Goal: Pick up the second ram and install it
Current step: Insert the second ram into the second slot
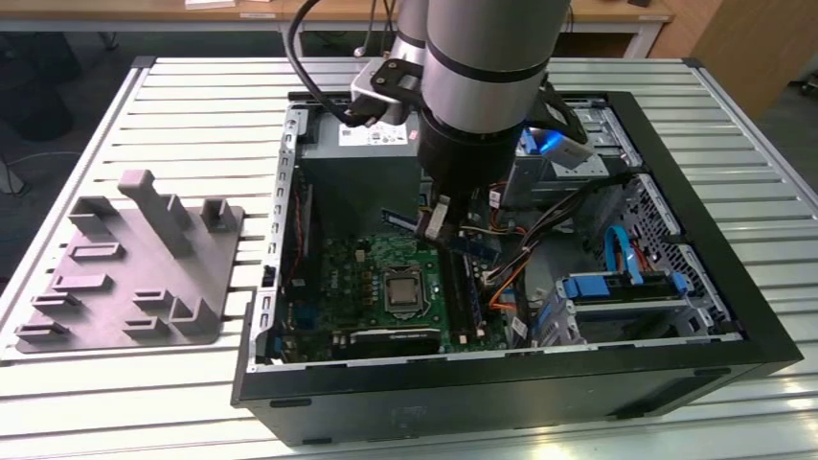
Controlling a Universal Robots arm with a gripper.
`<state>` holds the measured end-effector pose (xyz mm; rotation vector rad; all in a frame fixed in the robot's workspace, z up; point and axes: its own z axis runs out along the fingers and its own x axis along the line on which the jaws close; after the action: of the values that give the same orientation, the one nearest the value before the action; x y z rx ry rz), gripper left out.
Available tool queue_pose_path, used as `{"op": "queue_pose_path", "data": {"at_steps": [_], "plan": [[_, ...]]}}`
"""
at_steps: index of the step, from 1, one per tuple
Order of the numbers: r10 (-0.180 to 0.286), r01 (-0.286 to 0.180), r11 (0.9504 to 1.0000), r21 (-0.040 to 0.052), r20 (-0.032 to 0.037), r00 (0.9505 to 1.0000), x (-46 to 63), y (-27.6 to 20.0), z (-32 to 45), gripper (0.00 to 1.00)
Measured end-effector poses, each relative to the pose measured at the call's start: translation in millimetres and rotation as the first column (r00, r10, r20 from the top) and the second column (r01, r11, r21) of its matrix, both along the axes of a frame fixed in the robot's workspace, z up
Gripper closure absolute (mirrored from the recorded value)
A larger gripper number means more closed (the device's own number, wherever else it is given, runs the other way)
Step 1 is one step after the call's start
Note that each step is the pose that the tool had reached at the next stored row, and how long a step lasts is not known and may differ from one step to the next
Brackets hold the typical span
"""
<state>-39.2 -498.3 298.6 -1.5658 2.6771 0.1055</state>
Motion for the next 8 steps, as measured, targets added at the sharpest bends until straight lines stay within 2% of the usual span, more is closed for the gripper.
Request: {"op": "queue_pose_path", "data": {"at_steps": [8], "plan": [[-0.07, 0.07, 0.9975, 0.0, -0.0001, 0.9975, 0.0, 0.0, 0.0, 0.86]]}}
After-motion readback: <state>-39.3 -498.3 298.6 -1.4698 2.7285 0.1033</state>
